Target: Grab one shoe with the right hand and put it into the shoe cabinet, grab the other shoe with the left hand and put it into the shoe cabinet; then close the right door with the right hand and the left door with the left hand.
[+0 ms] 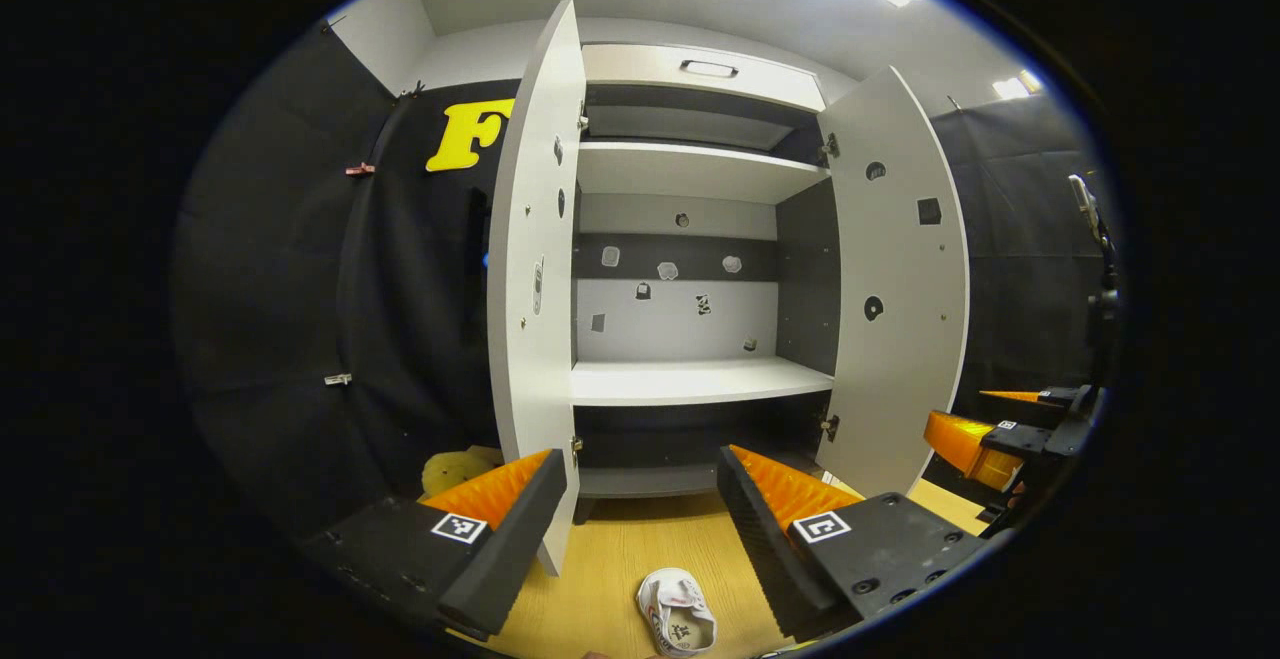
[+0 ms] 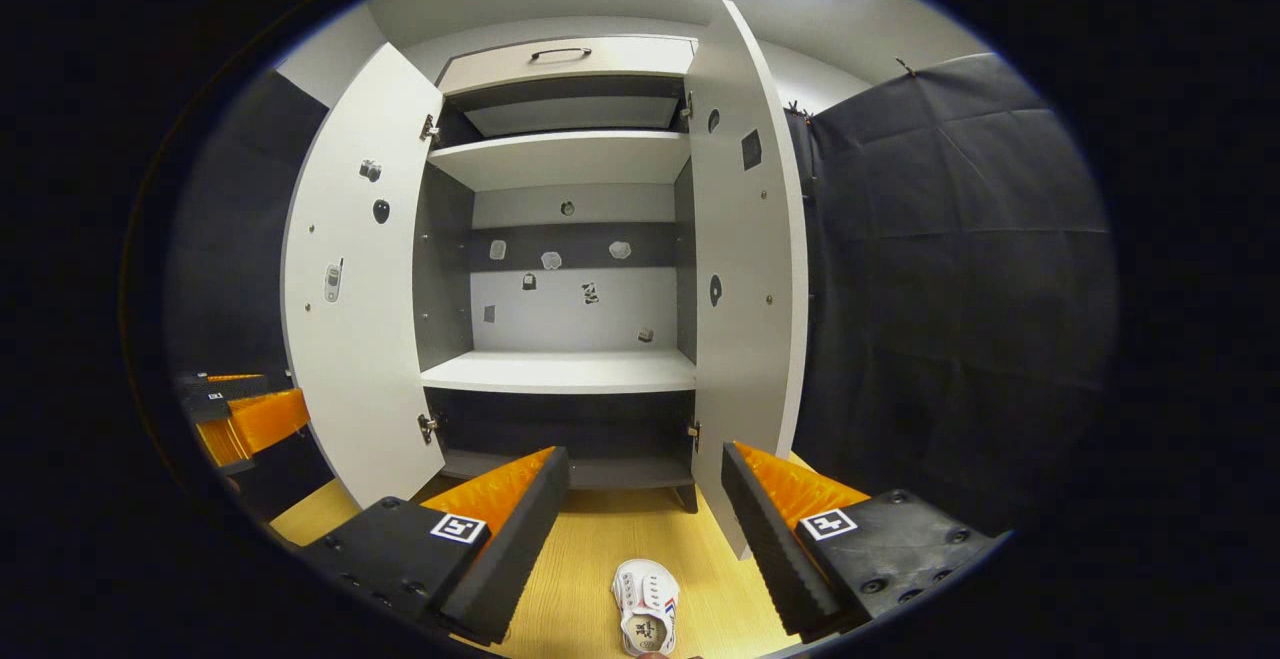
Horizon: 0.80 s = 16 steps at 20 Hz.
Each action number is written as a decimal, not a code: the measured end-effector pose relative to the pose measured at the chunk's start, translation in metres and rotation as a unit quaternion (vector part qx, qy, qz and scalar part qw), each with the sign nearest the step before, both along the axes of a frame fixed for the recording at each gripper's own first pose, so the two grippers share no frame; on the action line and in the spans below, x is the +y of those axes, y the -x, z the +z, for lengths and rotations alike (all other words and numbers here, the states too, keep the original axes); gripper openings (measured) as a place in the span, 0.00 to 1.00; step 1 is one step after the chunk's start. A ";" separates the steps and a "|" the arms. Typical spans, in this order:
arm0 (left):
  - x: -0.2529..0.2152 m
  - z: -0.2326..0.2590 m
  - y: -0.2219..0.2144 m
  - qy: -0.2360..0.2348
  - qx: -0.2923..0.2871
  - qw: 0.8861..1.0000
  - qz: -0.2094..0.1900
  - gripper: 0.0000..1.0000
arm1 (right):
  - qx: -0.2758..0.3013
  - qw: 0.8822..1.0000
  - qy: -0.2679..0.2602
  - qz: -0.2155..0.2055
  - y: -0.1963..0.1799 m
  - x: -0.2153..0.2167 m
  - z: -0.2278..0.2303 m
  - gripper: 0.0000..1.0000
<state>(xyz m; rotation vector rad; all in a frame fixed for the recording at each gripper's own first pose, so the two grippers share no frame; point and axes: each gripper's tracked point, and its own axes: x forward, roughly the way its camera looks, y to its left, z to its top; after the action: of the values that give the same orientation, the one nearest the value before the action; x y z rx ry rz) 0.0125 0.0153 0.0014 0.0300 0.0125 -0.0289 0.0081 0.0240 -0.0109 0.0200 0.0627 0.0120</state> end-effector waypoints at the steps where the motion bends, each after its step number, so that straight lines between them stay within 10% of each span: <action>1: 0.000 -0.002 0.000 -0.002 0.000 1.000 -0.002 0.95 | 0.003 1.000 0.000 0.001 0.000 0.001 -0.001 0.98; 16: 0.007 -0.050 0.013 0.009 0.056 0.998 -0.003 0.95 | 0.170 0.984 -0.003 0.050 0.014 0.035 -0.127 0.98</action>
<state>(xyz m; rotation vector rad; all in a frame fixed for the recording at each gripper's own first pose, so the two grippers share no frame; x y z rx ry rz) -0.0002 0.0225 -0.0483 0.0104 0.1251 -0.0364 -0.0056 0.0590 -0.1383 0.0239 0.4059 0.1093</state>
